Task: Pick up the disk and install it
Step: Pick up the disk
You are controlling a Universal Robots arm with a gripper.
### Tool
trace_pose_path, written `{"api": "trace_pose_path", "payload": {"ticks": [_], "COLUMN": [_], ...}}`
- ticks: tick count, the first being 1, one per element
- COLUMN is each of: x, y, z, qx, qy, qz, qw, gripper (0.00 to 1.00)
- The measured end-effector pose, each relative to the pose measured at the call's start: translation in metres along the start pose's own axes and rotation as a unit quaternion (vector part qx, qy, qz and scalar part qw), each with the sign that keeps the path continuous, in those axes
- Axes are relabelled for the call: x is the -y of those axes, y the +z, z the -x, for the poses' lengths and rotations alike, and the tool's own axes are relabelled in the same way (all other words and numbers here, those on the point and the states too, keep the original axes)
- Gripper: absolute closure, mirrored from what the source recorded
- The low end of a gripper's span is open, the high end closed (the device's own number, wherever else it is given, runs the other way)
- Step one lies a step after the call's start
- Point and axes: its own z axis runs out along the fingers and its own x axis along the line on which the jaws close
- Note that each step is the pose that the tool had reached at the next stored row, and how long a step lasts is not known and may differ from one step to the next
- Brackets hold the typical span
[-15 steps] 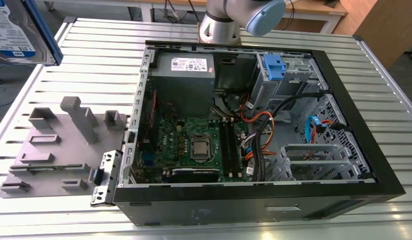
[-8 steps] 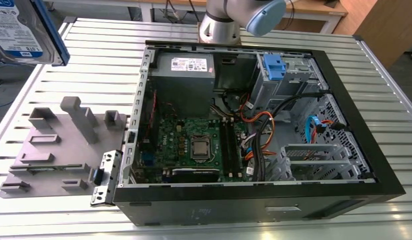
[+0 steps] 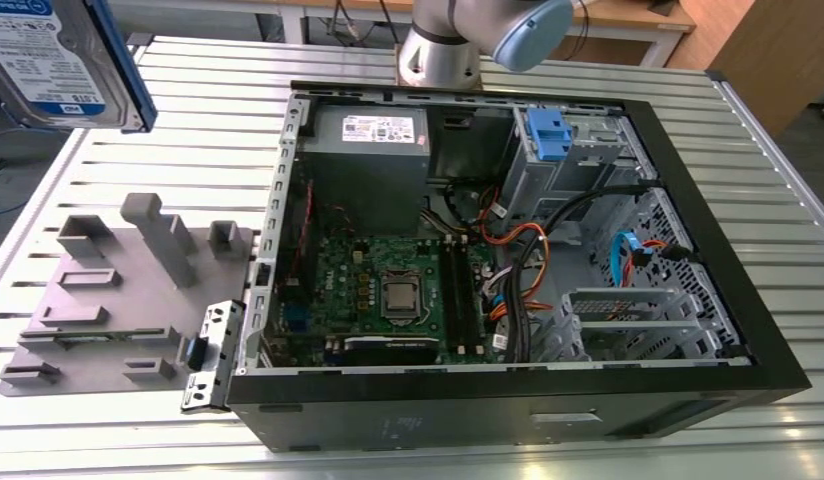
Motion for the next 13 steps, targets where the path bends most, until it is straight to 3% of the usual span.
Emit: {"api": "trace_pose_path", "payload": {"ticks": [13], "x": [0.0205], "y": [-0.0006], "z": [0.0001], "qx": [0.0001], "qy": [0.000], "qz": [-0.0001], "qw": [1.00000], "gripper": [0.65]}}
